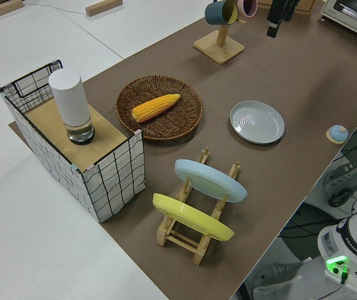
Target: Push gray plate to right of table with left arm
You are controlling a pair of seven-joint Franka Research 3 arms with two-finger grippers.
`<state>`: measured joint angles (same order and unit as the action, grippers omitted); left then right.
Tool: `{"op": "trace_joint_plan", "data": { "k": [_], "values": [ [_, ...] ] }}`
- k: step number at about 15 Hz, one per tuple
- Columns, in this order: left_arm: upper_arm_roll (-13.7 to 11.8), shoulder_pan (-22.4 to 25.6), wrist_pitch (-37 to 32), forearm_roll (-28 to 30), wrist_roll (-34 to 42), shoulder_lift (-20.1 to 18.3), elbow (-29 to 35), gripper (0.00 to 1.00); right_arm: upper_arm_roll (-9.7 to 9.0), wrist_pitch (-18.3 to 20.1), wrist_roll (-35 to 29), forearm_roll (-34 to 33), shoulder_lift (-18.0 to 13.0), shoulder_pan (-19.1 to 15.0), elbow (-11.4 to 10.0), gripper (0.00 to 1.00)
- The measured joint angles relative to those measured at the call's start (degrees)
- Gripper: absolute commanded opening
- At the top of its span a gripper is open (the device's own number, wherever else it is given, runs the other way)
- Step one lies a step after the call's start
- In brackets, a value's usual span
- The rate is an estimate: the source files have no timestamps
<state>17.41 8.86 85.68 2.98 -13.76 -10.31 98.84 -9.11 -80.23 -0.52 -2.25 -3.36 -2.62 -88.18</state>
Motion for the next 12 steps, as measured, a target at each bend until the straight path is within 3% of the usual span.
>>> {"op": "trace_joint_plan", "data": {
  "k": [8, 12],
  "values": [
    [-3.6, 0.2, 2.4, 1.8, 1.4, -1.5, 4.0, 1.0, 0.0, 0.0, 0.0, 0.0, 0.0, 0.0, 0.0, 0.996],
    [-4.0, 0.2, 2.7, 1.8, 3.4, -2.0, 6.1, 1.0, 0.0, 0.0, 0.0, 0.0, 0.0, 0.0, 0.0, 0.996]
  ]
}}
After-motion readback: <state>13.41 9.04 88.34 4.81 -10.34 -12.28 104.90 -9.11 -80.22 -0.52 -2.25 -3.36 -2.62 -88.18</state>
